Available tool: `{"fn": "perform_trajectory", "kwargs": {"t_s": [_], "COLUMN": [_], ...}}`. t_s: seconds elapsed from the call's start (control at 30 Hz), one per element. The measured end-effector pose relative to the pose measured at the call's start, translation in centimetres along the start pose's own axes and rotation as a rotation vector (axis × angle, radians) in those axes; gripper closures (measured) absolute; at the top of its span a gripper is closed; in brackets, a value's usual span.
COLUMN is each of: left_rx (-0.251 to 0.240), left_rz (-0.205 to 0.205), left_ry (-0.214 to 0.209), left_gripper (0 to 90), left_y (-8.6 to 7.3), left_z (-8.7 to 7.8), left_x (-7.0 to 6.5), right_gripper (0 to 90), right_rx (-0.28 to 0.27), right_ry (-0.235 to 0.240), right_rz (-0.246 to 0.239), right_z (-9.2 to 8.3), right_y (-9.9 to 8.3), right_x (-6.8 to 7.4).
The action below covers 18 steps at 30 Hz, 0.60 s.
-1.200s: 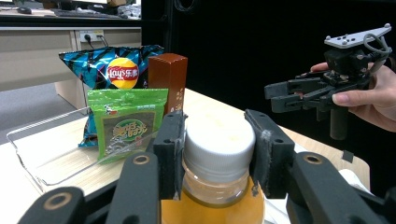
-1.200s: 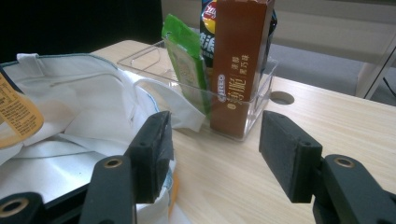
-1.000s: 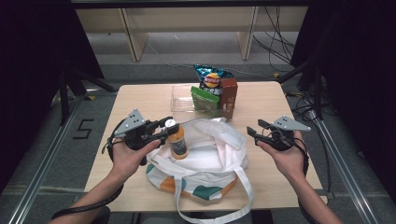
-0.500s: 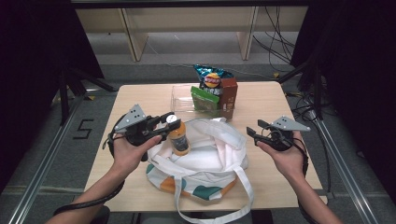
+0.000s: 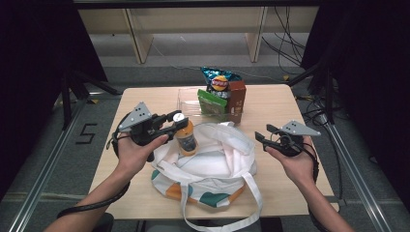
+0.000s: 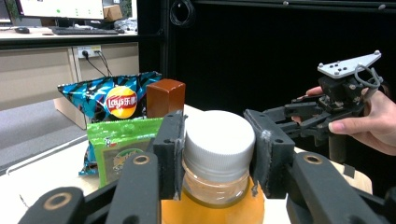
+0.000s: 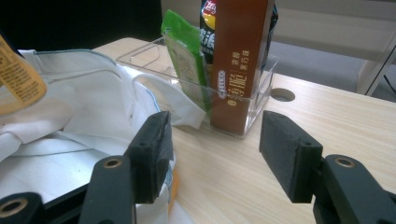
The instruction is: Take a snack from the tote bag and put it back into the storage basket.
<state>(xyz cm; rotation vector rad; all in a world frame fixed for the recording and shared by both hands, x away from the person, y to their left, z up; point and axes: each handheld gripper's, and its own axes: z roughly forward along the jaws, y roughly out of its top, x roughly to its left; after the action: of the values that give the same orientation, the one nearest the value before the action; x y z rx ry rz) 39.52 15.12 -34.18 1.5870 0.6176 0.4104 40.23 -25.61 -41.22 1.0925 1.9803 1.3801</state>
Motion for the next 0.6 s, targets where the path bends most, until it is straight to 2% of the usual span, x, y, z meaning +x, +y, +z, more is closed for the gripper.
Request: {"fn": "perform_trajectory", "kwargs": {"t_s": [0.17, 0.2, 0.23, 0.4, 0.6], "left_rx": [-0.011, -0.013, -0.014, -0.020, -0.021], "left_rz": [0.006, 0.004, 0.004, 0.007, 0.011], "left_ry": [0.001, 0.002, 0.003, 0.005, 0.008], "left_gripper": [58.9, 58.9, 58.9, 58.9, 58.9], "left_y": [0.5, 0.6, 0.7, 1.0, 1.4], "left_z": [0.1, 0.1, 0.1, 0.2, 0.3], "left_x": [0.1, 0.1, 0.1, 0.3, 0.5], "right_gripper": [44.0, 44.0, 44.1, 44.0, 44.0], "right_rx": [-0.001, -0.006, -0.007, -0.006, 0.003], "right_ry": [-0.004, 0.004, 0.003, -0.019, -0.017], "right_rz": [-0.025, -0.010, -0.014, -0.038, -0.033], "right_z": [0.1, 0.1, 0.1, 0.0, 0.0], "right_y": [0.0, 0.0, 0.0, 0.0, 0.0], "right_x": [-0.1, 0.0, -0.1, -0.2, -0.2]}}
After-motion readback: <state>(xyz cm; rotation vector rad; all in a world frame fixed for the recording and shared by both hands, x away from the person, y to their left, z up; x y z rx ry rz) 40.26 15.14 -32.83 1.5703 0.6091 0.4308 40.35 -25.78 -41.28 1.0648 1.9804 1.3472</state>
